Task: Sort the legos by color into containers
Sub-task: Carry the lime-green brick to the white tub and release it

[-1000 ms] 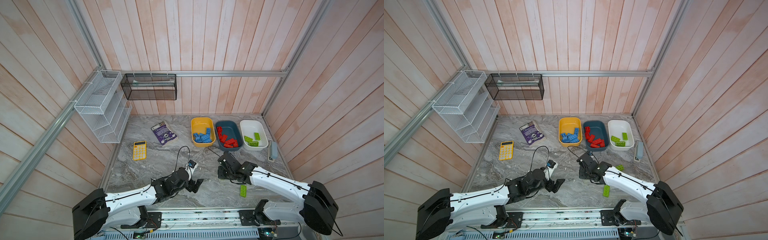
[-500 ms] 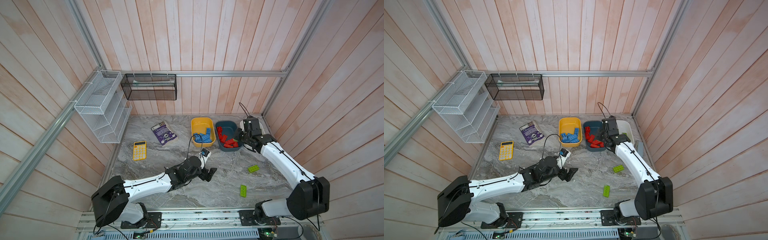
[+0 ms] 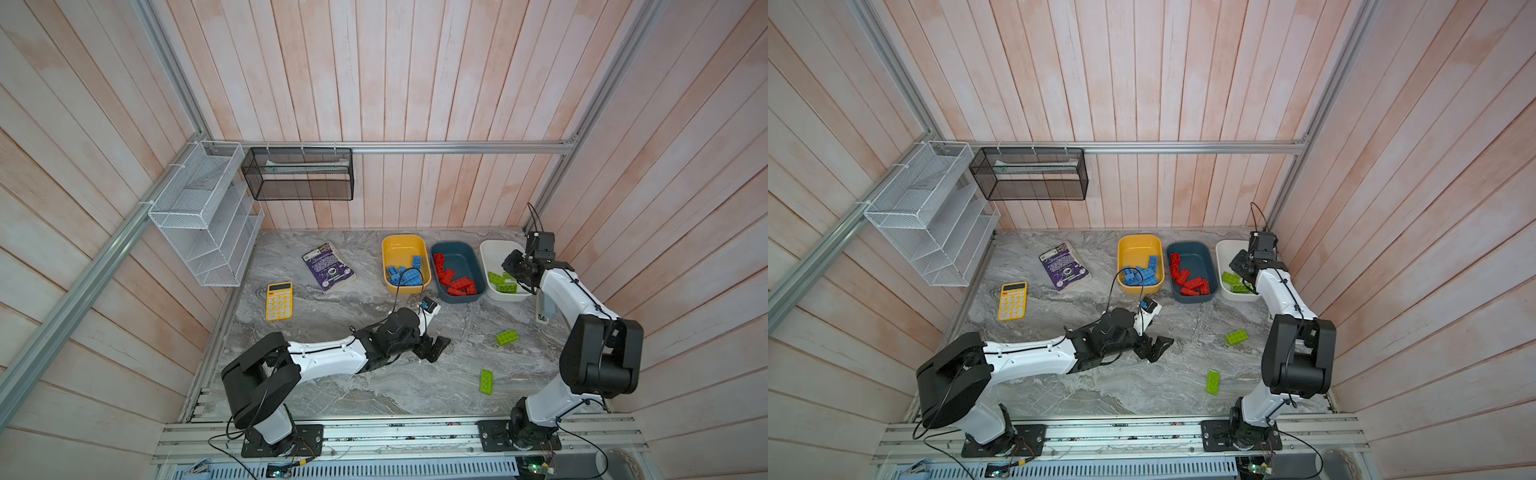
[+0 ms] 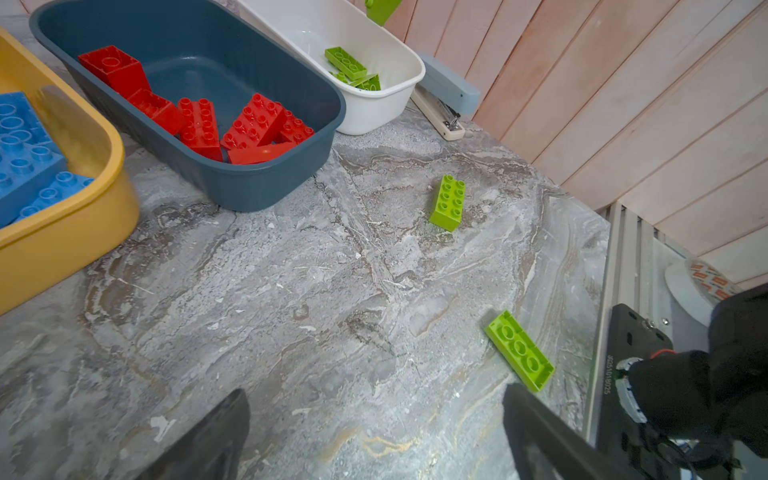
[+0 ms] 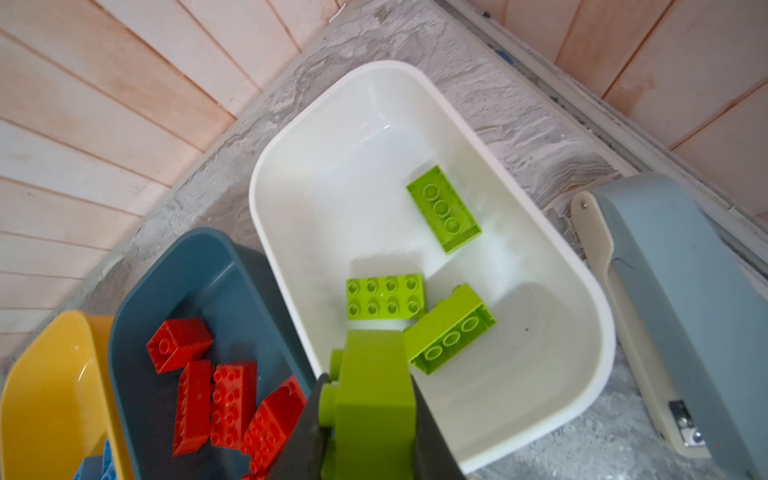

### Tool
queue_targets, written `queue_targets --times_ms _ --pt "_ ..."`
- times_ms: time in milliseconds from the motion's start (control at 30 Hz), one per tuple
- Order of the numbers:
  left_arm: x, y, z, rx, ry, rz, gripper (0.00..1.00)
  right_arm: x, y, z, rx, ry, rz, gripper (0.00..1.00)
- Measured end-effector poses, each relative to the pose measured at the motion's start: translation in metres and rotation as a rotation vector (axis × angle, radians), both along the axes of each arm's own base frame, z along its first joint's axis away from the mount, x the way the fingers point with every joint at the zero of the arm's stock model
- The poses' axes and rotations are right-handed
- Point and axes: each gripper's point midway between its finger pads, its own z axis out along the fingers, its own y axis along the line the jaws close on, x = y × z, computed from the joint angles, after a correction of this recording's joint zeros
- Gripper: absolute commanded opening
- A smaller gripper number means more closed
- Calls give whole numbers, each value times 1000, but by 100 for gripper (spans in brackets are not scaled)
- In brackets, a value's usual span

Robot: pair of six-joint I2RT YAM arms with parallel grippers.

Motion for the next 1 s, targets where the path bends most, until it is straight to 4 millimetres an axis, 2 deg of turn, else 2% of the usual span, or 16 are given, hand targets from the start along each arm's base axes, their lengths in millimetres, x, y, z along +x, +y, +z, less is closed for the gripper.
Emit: queue_targets --times_ms 100,167,300,433,567,633,667,767,867,1000 --pt "0 -2 -1 -5 2 -7 96 2 -6 -10 17 14 -5 34" --pt "0 -5 -1 -9 5 -15 96 3 -4 -16 29 27 2 51" --pt "-2 -8 -2 -17 16 -24 96 4 -1 -17 41 26 15 70" --pt "-2 -8 -2 -18 16 -25 96 3 1 -15 42 22 26 74" --pt "-3 -7 6 -30 9 -27 96 -3 10 6 23 -9 49 76" --pt "-5 -5 10 -39 3 -29 96 -12 27 24 -1 -43 85 76" --pt "-8 -4 12 -43 1 -32 96 -20 42 35 -11 -65 116 76" --pt "-19 0 9 -35 4 -49 96 -46 81 51 -11 -104 209 75" --pt "-35 2 -1 -9 5 -71 96 -78 103 43 -11 -77 270 74" --pt "-55 1 -15 29 -5 -108 96 -122 108 10 -18 40 301 75"
